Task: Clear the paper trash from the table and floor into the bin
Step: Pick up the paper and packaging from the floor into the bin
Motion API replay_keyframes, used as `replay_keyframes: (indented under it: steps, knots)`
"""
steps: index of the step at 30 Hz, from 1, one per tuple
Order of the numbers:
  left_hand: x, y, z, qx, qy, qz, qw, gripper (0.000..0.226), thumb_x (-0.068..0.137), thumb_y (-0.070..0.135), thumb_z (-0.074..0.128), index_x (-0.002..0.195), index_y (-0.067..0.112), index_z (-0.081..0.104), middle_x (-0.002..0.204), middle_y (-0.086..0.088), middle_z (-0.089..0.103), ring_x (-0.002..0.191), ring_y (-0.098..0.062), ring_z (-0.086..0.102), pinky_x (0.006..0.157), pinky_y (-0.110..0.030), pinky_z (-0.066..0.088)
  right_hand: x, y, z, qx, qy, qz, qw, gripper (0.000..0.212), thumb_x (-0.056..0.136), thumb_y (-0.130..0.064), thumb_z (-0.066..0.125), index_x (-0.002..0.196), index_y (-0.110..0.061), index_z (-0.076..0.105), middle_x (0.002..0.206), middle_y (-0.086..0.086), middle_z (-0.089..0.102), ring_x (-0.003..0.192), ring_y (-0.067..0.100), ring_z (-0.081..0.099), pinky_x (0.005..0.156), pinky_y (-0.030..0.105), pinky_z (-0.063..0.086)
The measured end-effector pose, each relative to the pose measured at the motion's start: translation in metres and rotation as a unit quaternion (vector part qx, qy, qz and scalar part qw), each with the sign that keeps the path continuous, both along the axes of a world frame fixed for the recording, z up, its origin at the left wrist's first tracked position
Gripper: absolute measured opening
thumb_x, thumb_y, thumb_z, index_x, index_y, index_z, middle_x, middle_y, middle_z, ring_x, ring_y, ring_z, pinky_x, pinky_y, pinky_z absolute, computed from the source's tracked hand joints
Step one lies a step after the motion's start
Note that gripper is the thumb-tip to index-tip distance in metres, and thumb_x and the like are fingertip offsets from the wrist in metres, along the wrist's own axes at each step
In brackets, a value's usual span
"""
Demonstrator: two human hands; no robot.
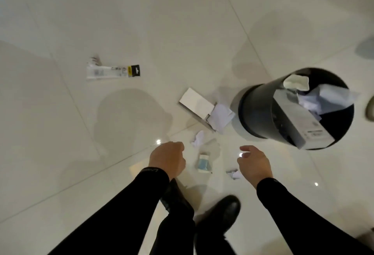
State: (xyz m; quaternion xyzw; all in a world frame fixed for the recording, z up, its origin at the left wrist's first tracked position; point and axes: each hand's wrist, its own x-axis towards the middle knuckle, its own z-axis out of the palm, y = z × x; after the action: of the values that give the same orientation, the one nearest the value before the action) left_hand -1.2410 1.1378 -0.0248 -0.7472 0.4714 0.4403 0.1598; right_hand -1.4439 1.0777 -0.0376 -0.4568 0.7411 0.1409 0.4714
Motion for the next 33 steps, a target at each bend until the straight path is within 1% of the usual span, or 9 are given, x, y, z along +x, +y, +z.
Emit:
replay_keyframes:
  steps: [7,10,14,18,22,24,27,29,33]
  knots:
    - [-0.054,0.03,-0.115,-0.017,0.077,-0.264,0.961,0.06,0.085,0.013,0.051,0.141,0.024,0.032,0.151,-0.01,0.027,0.132,-0.031,0.035,0.103,-0.041,0.038,-0.042,0.062,-0.104,-0.024,0.024,-0.038,0.999,0.047,0.079,-0.001,0.057,0.124,-0.016,0.058,0.121,0.012,0.059,0.107,0.026,0.058,0.089,0.022,0.04]
    - [-0.076,0.043,-0.177,-0.076,0.045,-0.399,0.913,0.061,0.09,0.01,0.038,0.146,0.026,0.019,0.159,-0.012,-0.003,0.145,-0.034,0.003,0.113,-0.054,0.018,-0.055,0.088,-0.156,-0.023,0.039,-0.033,0.998,0.06,0.081,0.0,0.053,0.136,-0.022,0.046,0.153,0.009,0.027,0.129,0.029,0.043,0.099,0.028,0.038]
    - [-0.094,0.057,-0.226,-0.128,0.046,-0.49,0.861,0.054,0.091,0.006,0.025,0.143,0.02,0.023,0.158,-0.017,-0.009,0.144,-0.037,-0.002,0.111,-0.062,0.012,-0.068,0.113,-0.208,-0.042,0.075,-0.049,0.995,0.059,0.079,-0.008,0.061,0.134,-0.023,0.045,0.153,0.01,0.015,0.127,0.037,0.033,0.088,0.029,0.037]
    - [-0.093,0.06,-0.246,-0.151,0.024,-0.468,0.87,0.038,0.085,0.014,0.034,0.121,0.013,0.045,0.148,-0.018,0.031,0.127,-0.037,0.036,0.099,-0.045,0.037,-0.077,0.127,-0.239,-0.146,0.056,-0.084,0.984,0.034,0.077,-0.006,0.066,0.111,-0.008,0.059,0.136,0.014,0.033,0.1,0.034,0.055,0.093,0.034,0.044]
    - [-0.08,0.037,-0.236,-0.299,0.053,-0.303,0.903,0.038,0.057,0.042,0.071,0.077,0.011,0.066,0.077,-0.009,0.066,0.077,-0.032,0.061,0.074,-0.04,0.052,-0.071,0.119,-0.236,-0.206,0.0,-0.081,0.975,0.006,0.086,-0.01,0.058,0.09,-0.005,0.056,0.104,0.015,0.052,0.086,0.036,0.061,0.071,0.024,0.038]
    - [-0.071,0.017,-0.232,-0.338,0.01,-0.201,0.919,0.044,0.051,0.047,0.072,0.076,0.01,0.069,0.083,-0.01,0.069,0.091,-0.034,0.062,0.086,-0.048,0.049,-0.056,0.095,-0.225,-0.249,-0.02,-0.116,0.961,0.015,0.084,-0.015,0.06,0.092,-0.011,0.048,0.097,0.009,0.052,0.085,0.035,0.059,0.066,0.021,0.031]
    - [-0.059,-0.003,-0.236,-0.192,0.014,-0.173,0.966,0.054,0.063,0.04,0.075,0.108,0.013,0.066,0.144,-0.016,0.038,0.137,-0.035,0.025,0.11,-0.048,0.031,-0.015,0.038,-0.204,-0.302,-0.093,-0.107,0.943,0.057,0.075,-0.037,0.068,0.124,-0.019,0.044,0.105,-0.004,0.042,0.086,0.02,0.054,0.072,0.015,0.033]
    - [-0.056,0.0,-0.245,-0.135,-0.001,-0.227,0.965,0.046,0.076,0.032,0.068,0.118,0.018,0.058,0.153,-0.012,0.018,0.138,-0.033,0.017,0.104,-0.04,0.039,0.015,-0.001,-0.198,-0.278,-0.124,-0.103,0.947,0.096,0.063,-0.061,0.068,0.142,-0.034,0.021,0.11,-0.003,0.035,0.091,0.019,0.049,0.078,0.022,0.038]
    - [-0.05,0.004,-0.251,-0.185,-0.038,-0.22,0.957,0.031,0.083,0.025,0.059,0.112,0.015,0.053,0.125,-0.007,0.049,0.107,-0.031,0.04,0.088,-0.034,0.042,0.049,-0.048,-0.215,-0.146,-0.114,-0.122,0.975,0.109,0.06,-0.067,0.067,0.148,-0.031,0.014,0.139,0.015,0.039,0.117,0.033,0.05,0.094,0.032,0.041]
